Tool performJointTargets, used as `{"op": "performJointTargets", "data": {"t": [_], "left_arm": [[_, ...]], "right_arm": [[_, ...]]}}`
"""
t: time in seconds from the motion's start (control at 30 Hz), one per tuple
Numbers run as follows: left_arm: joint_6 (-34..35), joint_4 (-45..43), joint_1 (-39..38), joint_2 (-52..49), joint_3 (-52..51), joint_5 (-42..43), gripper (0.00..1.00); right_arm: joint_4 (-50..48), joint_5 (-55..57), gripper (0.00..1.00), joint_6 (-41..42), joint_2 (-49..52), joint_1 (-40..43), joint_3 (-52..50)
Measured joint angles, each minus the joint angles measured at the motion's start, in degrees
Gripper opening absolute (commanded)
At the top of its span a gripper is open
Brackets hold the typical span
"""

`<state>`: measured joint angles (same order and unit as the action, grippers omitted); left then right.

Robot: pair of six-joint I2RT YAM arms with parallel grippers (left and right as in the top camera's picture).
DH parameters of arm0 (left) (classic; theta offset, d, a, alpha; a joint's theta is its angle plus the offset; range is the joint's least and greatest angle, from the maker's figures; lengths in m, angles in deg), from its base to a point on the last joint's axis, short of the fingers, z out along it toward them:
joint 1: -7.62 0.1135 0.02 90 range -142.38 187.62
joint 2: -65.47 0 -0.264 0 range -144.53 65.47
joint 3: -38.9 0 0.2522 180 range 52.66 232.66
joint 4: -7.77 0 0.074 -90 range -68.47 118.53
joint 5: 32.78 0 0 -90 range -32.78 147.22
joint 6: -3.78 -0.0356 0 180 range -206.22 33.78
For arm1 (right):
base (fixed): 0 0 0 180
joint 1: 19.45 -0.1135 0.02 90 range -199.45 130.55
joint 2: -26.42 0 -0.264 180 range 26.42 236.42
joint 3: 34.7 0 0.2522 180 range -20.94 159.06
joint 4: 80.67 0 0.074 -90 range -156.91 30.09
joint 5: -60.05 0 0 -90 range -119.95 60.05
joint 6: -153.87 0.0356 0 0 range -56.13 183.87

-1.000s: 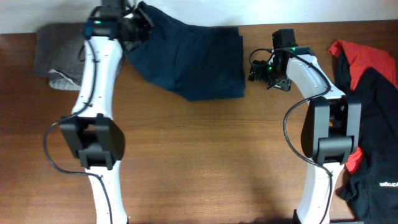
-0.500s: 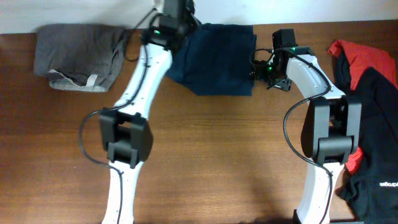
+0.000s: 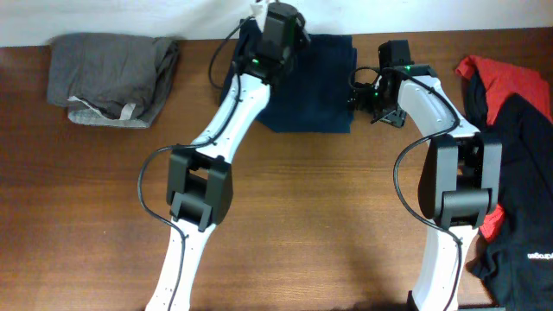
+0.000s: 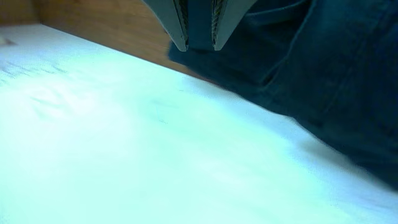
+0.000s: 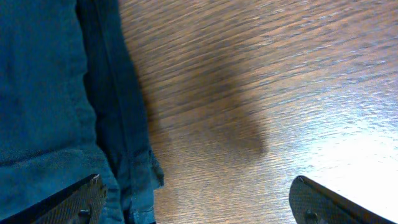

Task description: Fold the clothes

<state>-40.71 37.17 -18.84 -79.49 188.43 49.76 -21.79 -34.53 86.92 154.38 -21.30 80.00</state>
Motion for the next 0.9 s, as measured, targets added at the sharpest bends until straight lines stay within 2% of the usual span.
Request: {"op": "performJointTargets", "data": {"t": [0.13,0.2,0.23,0.33,0.37,0.43,0.5,0.53,0.67,0.83,0.9], "left_arm": [[0.0,-1.9,-2.5,0.0,0.0,0.1,0.14],[0.0,-1.8,-3.7,0.0,0.0,-0.1,0.18],[0.0,-1.8,-4.4,0.0,0.0,-0.4,0.23],[-1.0,-1.9,-6.1,0.0,0.0,-2.0,0.48],[-2.0,-1.9,-6.6,0.0,0.0,-2.7,0.53],[-5.0,-1.7,-7.2,0.0,0.0,-3.7,0.56],[-8.7,-0.7,-7.2,0.0,0.0,-4.2,0.65],[-10.6,0.5,-6.9,0.0,0.0,-4.5,0.67],[-14.4,6.1,-4.1,0.0,0.1,-4.8,0.72],[-18.3,15.4,5.6,0.0,0.7,-3.8,0.84],[-20.2,18.7,9.1,0.0,0.9,-3.5,0.85]], "right_arm": [[0.0,0.7,0.98,0.9,0.0,0.0,0.0],[0.1,1.1,0.99,1.2,0.0,0.0,0.0],[0.3,1.5,0.99,1.7,0.0,0.0,0.0],[0.9,2.1,0.99,2.3,0.0,0.3,0.0],[1.2,2.2,0.98,2.4,0.0,0.4,0.0],[1.8,2.2,0.99,2.5,0.0,0.9,0.0],[2.3,2.4,0.99,2.5,0.0,1.4,0.0],[2.5,2.4,0.99,2.6,0.0,1.7,0.0],[2.8,2.6,0.99,2.7,0.0,2.6,0.0],[2.2,0.0,0.99,1.9,0.0,3.1,0.0],[1.0,-3.6,0.99,0.2,0.0,3.3,0.0]]}}
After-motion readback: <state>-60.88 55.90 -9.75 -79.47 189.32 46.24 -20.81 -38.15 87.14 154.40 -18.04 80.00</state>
